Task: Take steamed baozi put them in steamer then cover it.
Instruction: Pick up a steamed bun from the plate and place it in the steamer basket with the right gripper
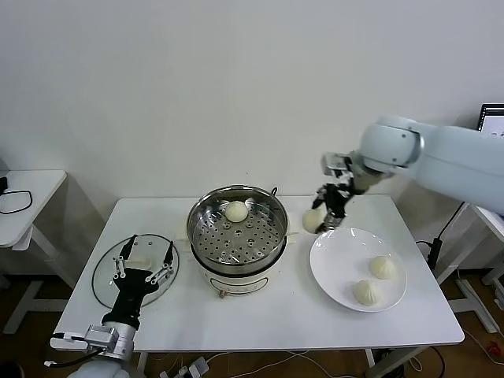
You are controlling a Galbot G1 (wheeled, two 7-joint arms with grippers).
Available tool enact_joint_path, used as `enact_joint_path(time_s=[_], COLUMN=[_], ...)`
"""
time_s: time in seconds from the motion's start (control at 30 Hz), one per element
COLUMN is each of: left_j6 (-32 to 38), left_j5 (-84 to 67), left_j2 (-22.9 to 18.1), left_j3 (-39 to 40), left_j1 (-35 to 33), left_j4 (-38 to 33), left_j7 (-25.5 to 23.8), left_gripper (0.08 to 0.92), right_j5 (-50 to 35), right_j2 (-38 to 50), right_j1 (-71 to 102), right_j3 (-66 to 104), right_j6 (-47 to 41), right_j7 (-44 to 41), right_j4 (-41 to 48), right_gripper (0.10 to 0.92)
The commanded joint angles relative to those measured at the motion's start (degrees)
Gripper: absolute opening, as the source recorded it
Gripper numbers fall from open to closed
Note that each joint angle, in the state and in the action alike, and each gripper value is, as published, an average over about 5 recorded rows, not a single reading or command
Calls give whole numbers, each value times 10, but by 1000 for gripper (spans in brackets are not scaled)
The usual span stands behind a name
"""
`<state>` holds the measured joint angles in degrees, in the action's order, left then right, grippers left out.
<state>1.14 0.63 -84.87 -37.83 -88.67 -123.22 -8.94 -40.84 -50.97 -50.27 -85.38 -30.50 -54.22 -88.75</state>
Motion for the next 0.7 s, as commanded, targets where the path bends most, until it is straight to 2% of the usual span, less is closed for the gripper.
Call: enact_joint_path(time_s=[0.03,0.33,0.7], left_j6=[-2,-2,0], left_j5=[-3,-8,-9], left_j2=[1,11,14], left_j3=[-7,-36,-41], left_j1=[2,3,7], left_j4=[0,10,15], left_j7=[-1,-5,-8], left_gripper=[823,823,823], right_j5=[-79,-55,22], right_j2=[-139,-279,-384], right_j1=[-36,64,172], right_j3=[-16,18,43], right_j6=[-25,-29,-12], right_j7=[20,21,-13], right_j4=[29,172,341], right_gripper=[660,662,662])
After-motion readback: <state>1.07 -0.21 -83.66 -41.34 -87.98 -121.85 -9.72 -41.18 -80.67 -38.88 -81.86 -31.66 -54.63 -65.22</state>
